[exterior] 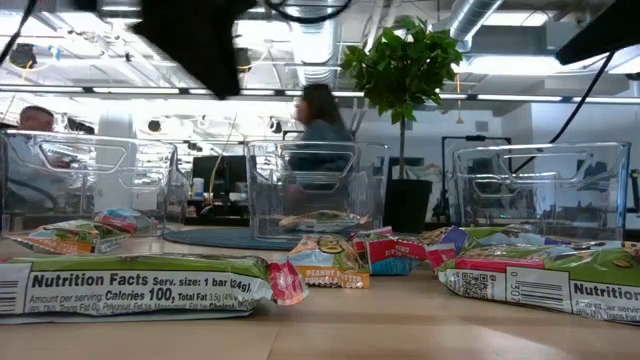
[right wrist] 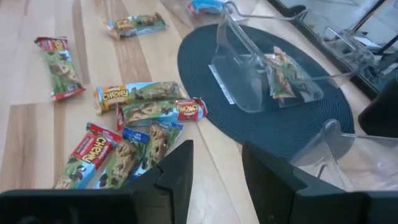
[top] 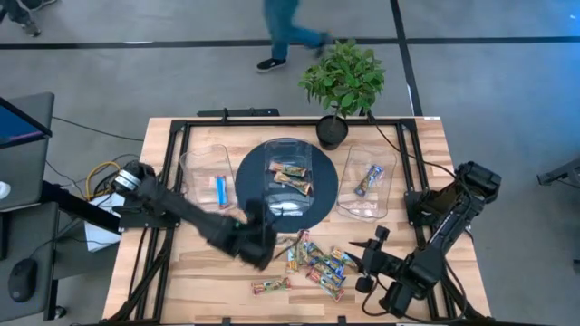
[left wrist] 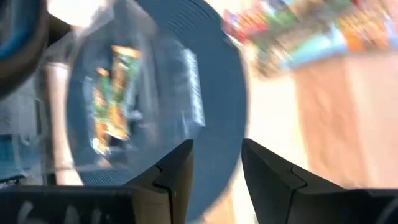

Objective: Pick and place Granola Bars by type
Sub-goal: Put the blue granola bar into the right transparent bin

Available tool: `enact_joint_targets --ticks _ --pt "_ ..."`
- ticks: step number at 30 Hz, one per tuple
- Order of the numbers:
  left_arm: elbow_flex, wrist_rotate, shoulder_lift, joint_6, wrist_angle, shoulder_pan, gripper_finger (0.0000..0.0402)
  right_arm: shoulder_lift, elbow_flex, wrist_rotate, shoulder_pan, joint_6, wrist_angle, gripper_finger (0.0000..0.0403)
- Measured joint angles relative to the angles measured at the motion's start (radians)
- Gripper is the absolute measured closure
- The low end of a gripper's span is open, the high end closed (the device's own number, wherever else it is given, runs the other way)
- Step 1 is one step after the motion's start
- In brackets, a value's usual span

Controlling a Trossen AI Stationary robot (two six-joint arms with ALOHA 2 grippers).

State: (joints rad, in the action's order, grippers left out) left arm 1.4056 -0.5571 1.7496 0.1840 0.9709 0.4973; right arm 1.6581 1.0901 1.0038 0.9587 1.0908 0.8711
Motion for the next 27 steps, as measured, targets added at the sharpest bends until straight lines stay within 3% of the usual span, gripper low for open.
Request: enact_joint_targets --ticks 10,14,18,23,27 --pt "-0.133 -0.015 0.000 0.203 -0.074 0.181 0.0270 0.000 0.000 -0.004 -0.046 -0.072 -0.047 0.0272" --pt "-0.181 -0.001 0.000 0.220 -0.234 0.211 0.0270 0.000 0.000 -0.009 -0.064 -0.182 -0.128 0.0272" --pt "-0.236 0.068 0.000 0.137 -0.432 0.222 0.0270 0.000 0.000 -0.023 -0.071 -0.259 -0.173 0.0272" --pt "-0.272 0.131 0.000 0.089 -0.557 0.222 0.0270 0.000 0.000 -0.094 -0.071 -0.189 -0.172 0.0272" --pt "-0.288 0.130 0.001 0.089 -0.575 0.222 0.0270 -0.001 -0.034 -0.219 -0.071 -0.098 -0.209 0.0272"
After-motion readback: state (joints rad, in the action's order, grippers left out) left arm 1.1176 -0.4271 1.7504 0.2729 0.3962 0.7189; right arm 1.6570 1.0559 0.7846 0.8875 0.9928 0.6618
